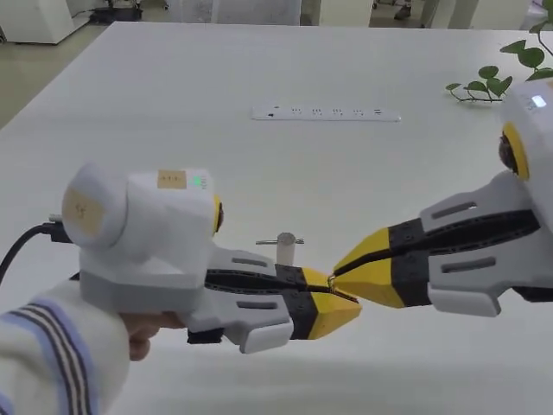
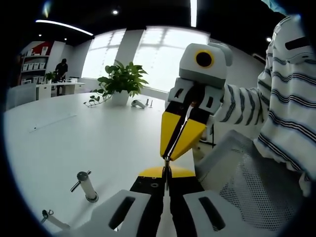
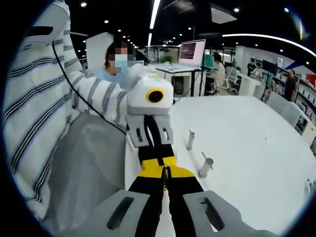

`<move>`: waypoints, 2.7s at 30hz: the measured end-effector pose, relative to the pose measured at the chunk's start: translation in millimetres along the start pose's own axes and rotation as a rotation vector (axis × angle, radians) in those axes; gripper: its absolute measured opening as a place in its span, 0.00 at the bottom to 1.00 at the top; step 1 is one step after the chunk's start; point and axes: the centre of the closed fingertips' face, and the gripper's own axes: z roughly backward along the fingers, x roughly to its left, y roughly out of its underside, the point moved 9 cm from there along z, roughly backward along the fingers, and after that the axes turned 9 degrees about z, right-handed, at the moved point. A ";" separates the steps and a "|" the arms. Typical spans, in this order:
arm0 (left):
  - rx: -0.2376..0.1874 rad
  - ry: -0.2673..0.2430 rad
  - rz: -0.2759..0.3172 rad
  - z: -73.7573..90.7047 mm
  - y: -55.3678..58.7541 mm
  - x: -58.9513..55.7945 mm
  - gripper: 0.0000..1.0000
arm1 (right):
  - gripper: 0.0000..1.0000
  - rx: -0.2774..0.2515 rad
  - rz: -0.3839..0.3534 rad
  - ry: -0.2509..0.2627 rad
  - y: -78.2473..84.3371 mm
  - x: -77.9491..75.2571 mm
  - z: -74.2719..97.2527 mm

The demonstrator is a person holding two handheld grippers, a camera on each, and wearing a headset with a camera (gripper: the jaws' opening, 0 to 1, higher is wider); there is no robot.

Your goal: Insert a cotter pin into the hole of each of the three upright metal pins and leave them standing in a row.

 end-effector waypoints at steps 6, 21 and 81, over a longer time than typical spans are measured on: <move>0.027 0.002 -0.005 3.2 -0.5 0.3 0.00 | 0.03 0.008 -0.005 0.003 3.4 0.1 2.9; 0.172 0.043 -0.067 5.2 -4.5 -6.9 0.00 | 0.03 0.052 0.011 -0.060 11.9 8.5 5.2; 0.320 -0.050 -0.177 29.6 10.2 5.1 0.29 | 0.03 0.065 -0.017 -0.052 40.6 22.7 -9.7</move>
